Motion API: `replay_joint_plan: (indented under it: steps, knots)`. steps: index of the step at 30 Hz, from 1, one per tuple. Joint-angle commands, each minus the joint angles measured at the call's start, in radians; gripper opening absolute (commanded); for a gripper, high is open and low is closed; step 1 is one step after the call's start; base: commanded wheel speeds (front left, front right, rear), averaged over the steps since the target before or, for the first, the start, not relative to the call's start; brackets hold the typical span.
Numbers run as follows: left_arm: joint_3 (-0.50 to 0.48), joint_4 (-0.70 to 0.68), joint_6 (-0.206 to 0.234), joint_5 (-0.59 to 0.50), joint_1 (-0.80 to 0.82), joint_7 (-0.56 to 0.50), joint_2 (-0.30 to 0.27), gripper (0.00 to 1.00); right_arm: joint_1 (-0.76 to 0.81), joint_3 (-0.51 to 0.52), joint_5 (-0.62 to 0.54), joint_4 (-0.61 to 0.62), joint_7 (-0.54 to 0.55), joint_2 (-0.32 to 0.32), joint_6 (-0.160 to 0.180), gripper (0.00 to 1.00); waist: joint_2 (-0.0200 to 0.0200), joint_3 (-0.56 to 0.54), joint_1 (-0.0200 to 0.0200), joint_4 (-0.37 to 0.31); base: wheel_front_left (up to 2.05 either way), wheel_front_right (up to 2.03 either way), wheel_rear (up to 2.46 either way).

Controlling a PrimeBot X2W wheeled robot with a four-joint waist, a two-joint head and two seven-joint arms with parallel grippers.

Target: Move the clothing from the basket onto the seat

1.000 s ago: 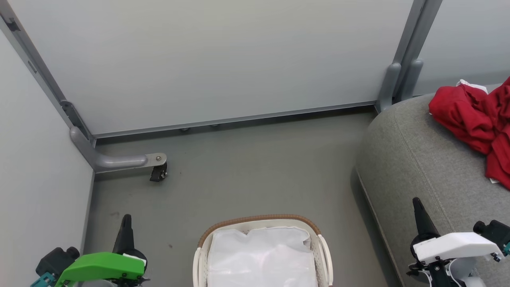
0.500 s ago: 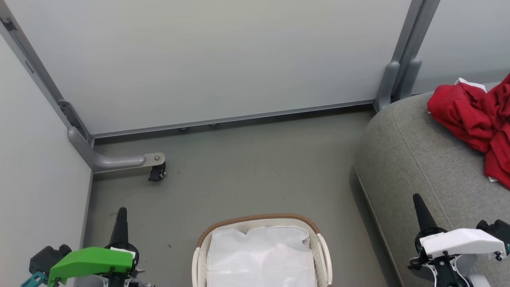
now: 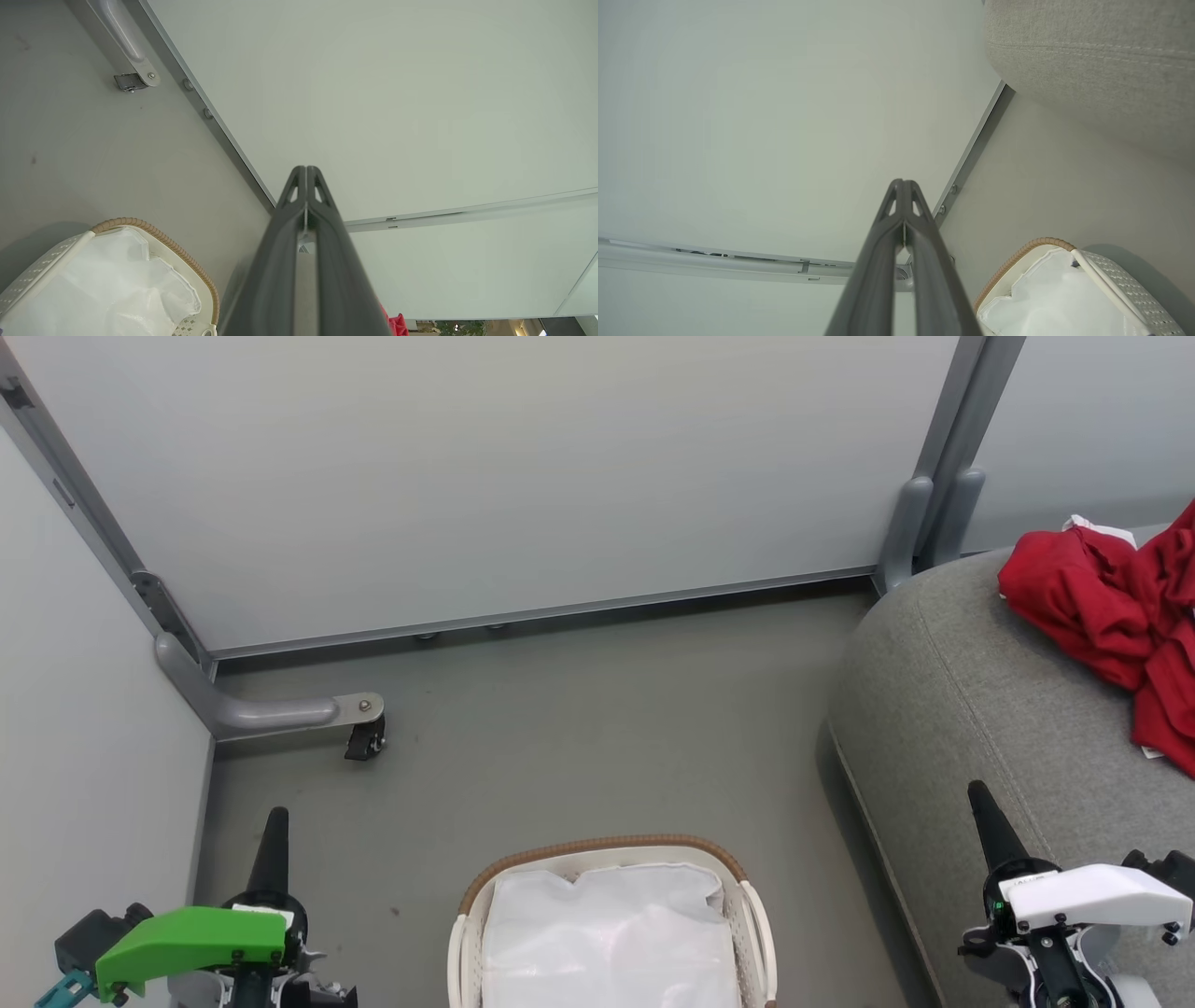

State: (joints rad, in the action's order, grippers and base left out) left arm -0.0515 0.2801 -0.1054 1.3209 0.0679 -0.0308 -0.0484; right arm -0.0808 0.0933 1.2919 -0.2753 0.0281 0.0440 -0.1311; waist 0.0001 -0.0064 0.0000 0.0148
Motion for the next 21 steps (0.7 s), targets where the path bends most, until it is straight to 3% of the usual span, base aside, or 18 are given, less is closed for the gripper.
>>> replay_joint_plan:
  steps: [1,21]
  knots:
    - [-0.007,-0.011,-0.005,0.023,0.023,-0.005,-0.003,0.0,-0.021,0.005,0.023,0.011,0.009,0.007,0.0,0.0,-0.0001,0.0,0.0,0.0,0.0,0.0,0.0]
    - [-0.038,-0.025,-0.018,0.166,0.037,-0.047,-0.003,0.0,-0.027,0.014,0.181,0.023,0.052,0.008,0.0,0.0,-0.0001,0.005,0.0,-0.007,0.0,0.0,0.0]
